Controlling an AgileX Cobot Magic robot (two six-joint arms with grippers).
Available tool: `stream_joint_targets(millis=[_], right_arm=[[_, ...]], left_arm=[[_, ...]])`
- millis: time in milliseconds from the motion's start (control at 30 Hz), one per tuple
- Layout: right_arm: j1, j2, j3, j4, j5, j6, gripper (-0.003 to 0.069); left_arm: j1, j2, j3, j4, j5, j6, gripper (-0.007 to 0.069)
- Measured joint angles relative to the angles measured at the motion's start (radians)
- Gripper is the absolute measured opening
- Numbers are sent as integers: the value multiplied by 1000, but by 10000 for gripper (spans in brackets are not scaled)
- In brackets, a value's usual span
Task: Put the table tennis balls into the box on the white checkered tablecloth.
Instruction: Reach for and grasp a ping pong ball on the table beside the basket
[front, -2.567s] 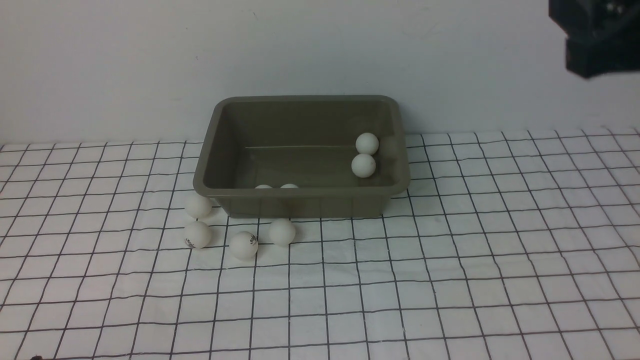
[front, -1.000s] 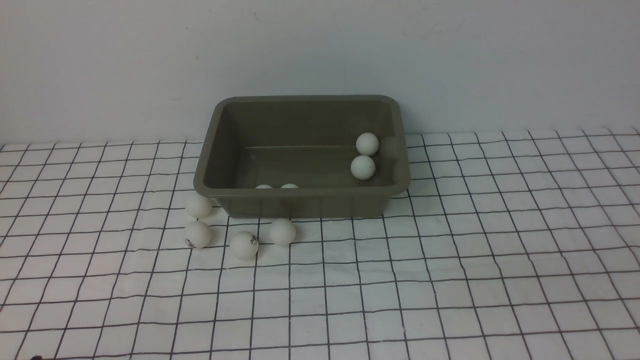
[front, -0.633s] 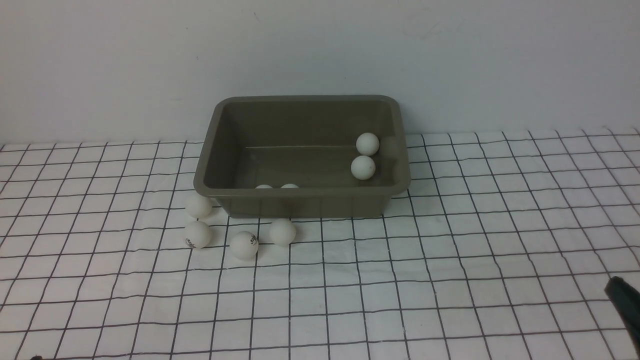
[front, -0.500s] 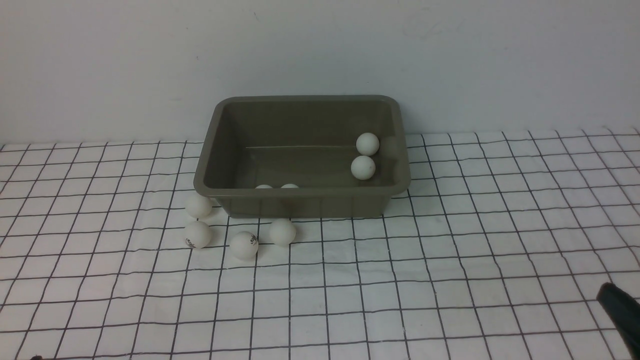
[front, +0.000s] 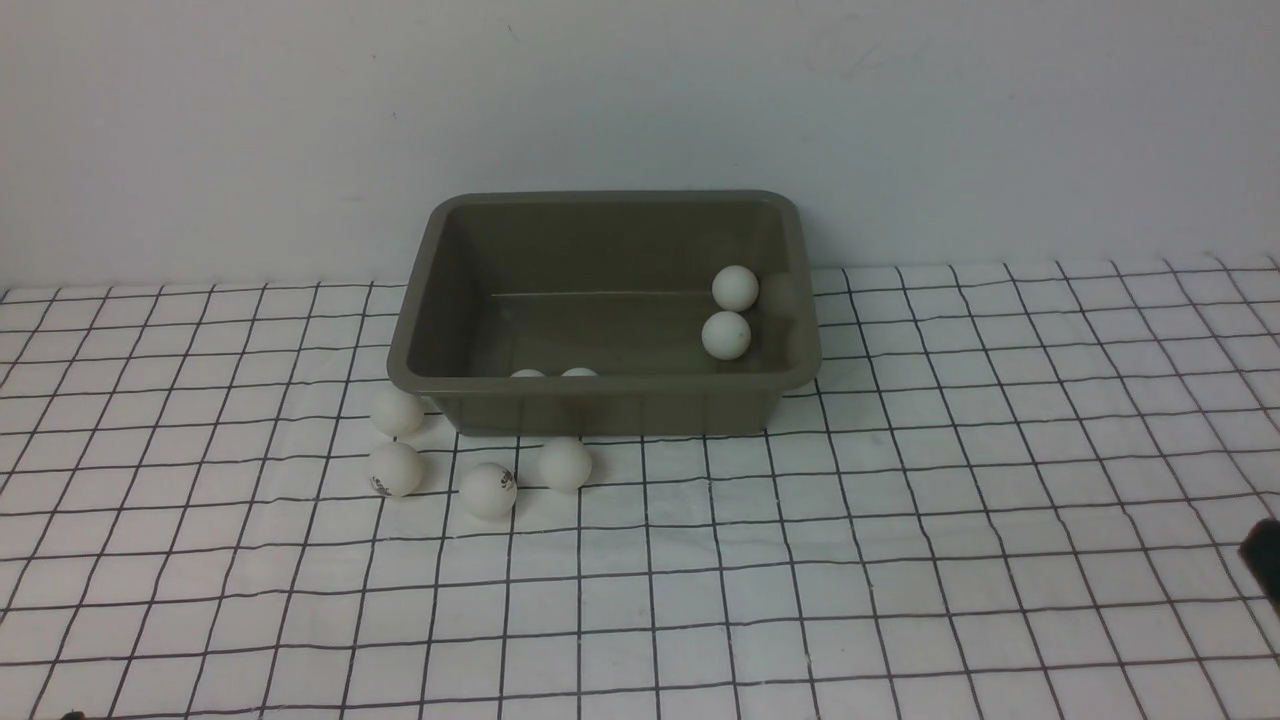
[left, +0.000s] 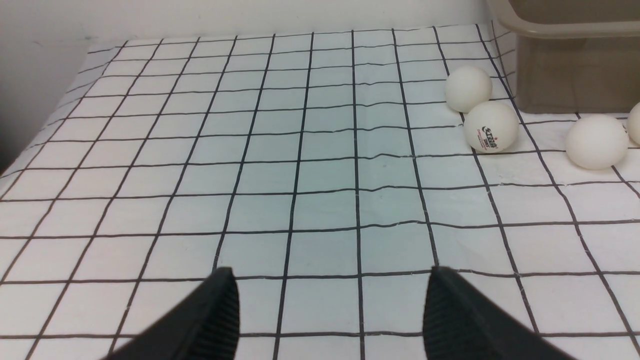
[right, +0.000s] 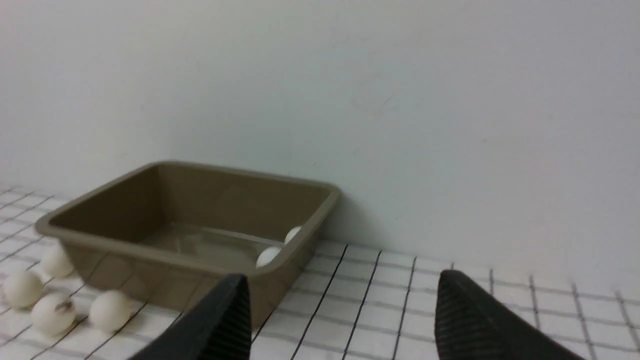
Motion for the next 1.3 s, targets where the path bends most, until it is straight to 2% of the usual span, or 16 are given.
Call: stream_joint_targets(millis=[100, 133, 300, 367, 400, 533, 1033, 1267, 1300], right_arm=[[0, 1, -1, 262, 57, -261, 451], [0, 5, -1, 412, 97, -385, 451], [0, 18, -2, 825, 222, -788, 451], [0, 19, -2, 921, 260, -885, 451], [0, 20, -2, 1027, 306, -1003, 451], [0, 20, -2, 1179, 395, -1130, 451], [0, 20, -2, 1222, 386, -1174, 451], [0, 20, -2, 1366, 384, -1330, 451], [0, 20, -2, 1410, 384, -1388, 451]], left_arm=[[0, 0, 0, 0, 0, 0, 447], [0, 0, 0, 0, 0, 0, 447], [0, 0, 0, 0, 0, 0, 447], [0, 0, 0, 0, 0, 0, 447], [0, 0, 0, 0, 0, 0, 447], [0, 0, 0, 0, 0, 0, 447], [0, 0, 0, 0, 0, 0, 447], [0, 0, 0, 0, 0, 0, 447], [0, 0, 0, 0, 0, 0, 447]])
